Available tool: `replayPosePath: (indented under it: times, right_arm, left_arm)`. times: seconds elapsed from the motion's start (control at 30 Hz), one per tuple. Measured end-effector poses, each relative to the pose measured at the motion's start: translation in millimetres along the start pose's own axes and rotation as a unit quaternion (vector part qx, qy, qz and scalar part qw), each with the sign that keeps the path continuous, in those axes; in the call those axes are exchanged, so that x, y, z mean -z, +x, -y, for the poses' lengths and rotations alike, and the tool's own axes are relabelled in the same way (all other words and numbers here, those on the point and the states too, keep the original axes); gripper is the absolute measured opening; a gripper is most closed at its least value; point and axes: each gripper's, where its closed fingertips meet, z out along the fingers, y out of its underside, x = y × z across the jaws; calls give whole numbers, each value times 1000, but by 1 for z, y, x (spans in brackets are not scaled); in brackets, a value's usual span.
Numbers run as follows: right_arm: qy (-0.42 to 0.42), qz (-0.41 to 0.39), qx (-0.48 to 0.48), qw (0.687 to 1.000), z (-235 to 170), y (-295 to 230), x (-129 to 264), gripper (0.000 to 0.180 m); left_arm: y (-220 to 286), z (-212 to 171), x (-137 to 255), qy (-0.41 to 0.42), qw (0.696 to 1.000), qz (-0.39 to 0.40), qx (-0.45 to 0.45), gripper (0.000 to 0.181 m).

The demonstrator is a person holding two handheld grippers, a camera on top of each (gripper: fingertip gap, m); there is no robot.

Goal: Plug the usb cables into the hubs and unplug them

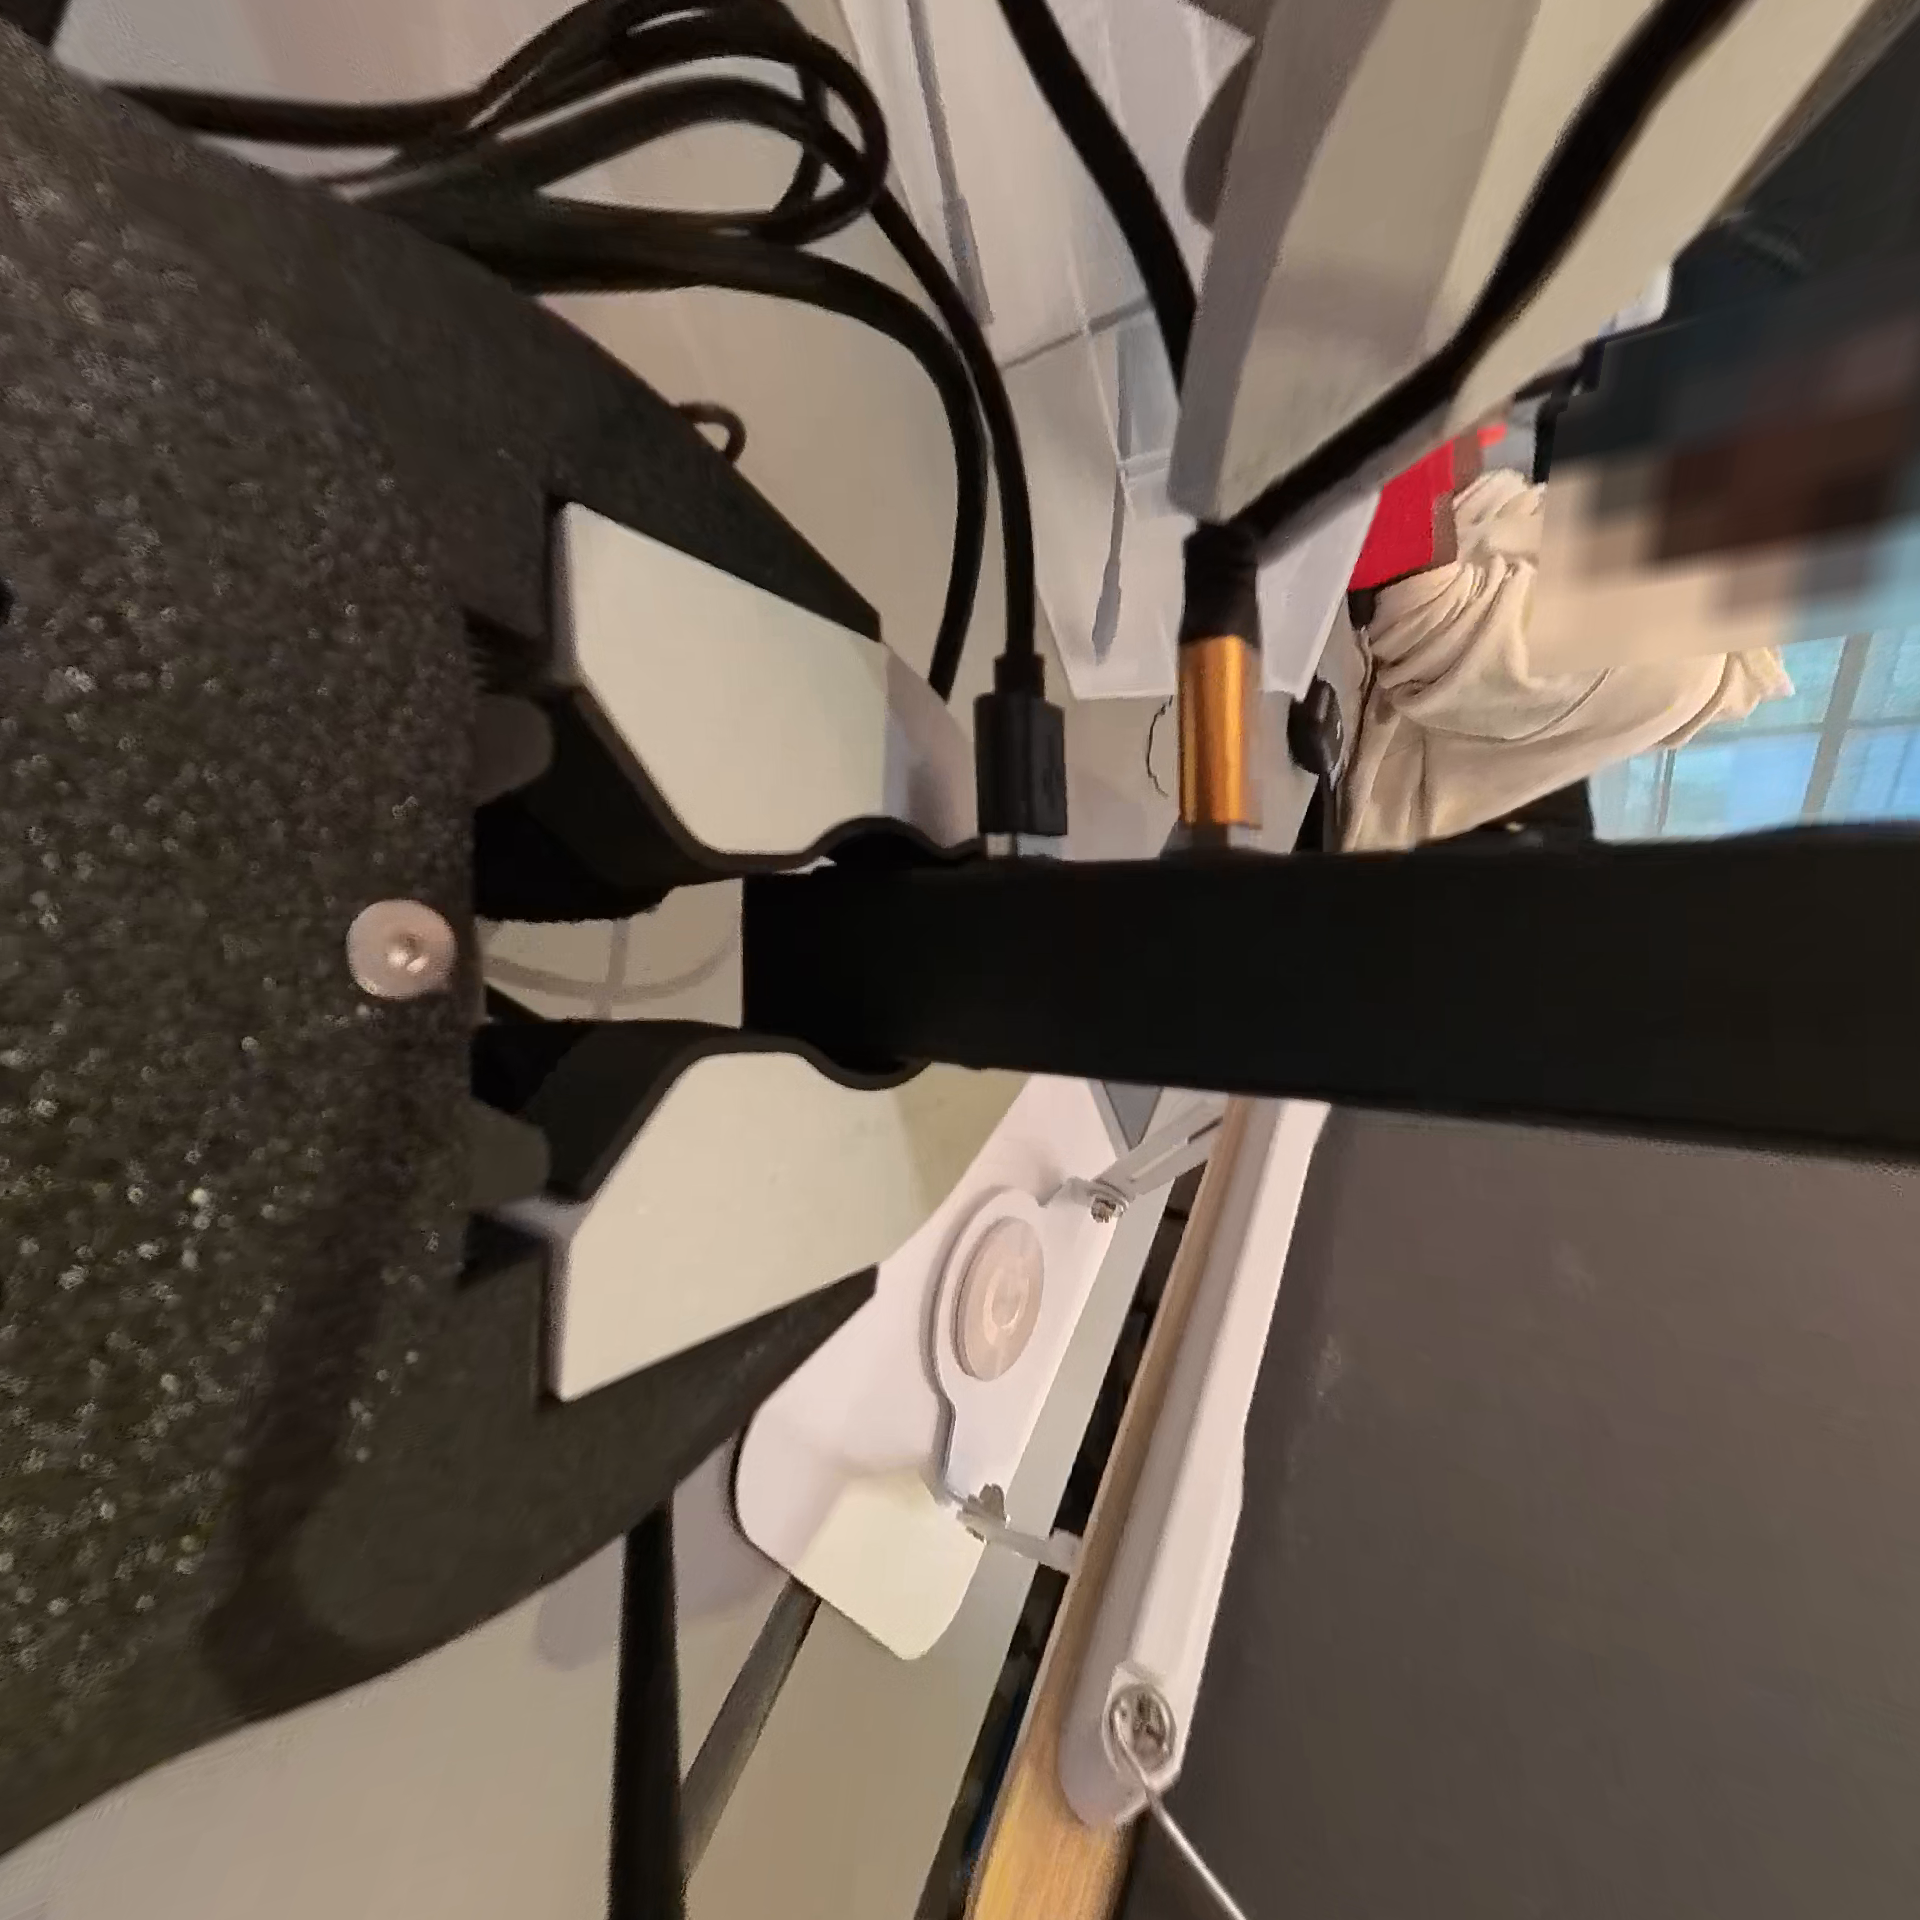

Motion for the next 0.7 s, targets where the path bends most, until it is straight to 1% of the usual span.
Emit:
replayPosePath:
  times: [0.07, 0.13, 0.17, 0.23, 0.3, 0.37, 0.4, 0.47, 0.5, 0.53, 0.6, 0.63, 0.7]
  right_arm:
    - [-1, 6, 2, 1000, 0, -2, -1, 27]
    - [-6, 3, 0, 1000, -2, -1, -1, 27]
    - [-7, 6, -7, 1000, -3, -1, -1, 27]
    - [-1, 5, -19, 1000, -2, 3, -1, 27]
    - [1, 3, -29, 1000, -2, 6, -1, 27]
    - [1, 2, -30, 1000, -2, 6, -1, 27]
    - [0, 2, -26, 1000, -2, 5, -1, 27]
    - [-5, 4, -14, 1000, -3, 2, -2, 27]
    - [-7, 4, -7, 1000, -3, 1, -3, 27]
    - [-7, 5, -1, 1000, -3, -1, -3, 27]
    - [-8, 9, 8, 1000, -3, -5, -2, 27]
    - [-9, 10, 10, 1000, -3, -6, -2, 27]
    - [-8, 11, 13, 1000, -3, -7, -2, 27]
  left_arm:
    - [4, -4, 10, 13, 1000, -3, -1, 6]
    - [9, -14, 29, 23, 1000, 4, -7, 28]
    - [16, -22, 41, 28, 1000, -3, -6, 28]
    - [43, -47, 63, 33, 998, -46, 8, 28]
    - [74, -82, 82, 15, 995, -76, 61, 29]
    - [116, -108, 98, 23, 986, -117, 118, 29]
    - [132, -119, 102, 26, 983, -119, 137, 31]
    - [151, -139, 99, 9, 984, -92, 155, 41]
    - [154, -147, 94, -7, 985, -74, 154, 41]
    - [155, -153, 88, -19, 987, -58, 150, 41]
    - [159, -168, 75, -58, 989, -63, 125, 30]
    - [155, -173, 69, -77, 988, -64, 114, 29]
    - [144, -173, 58, -83, 987, -65, 118, 27]
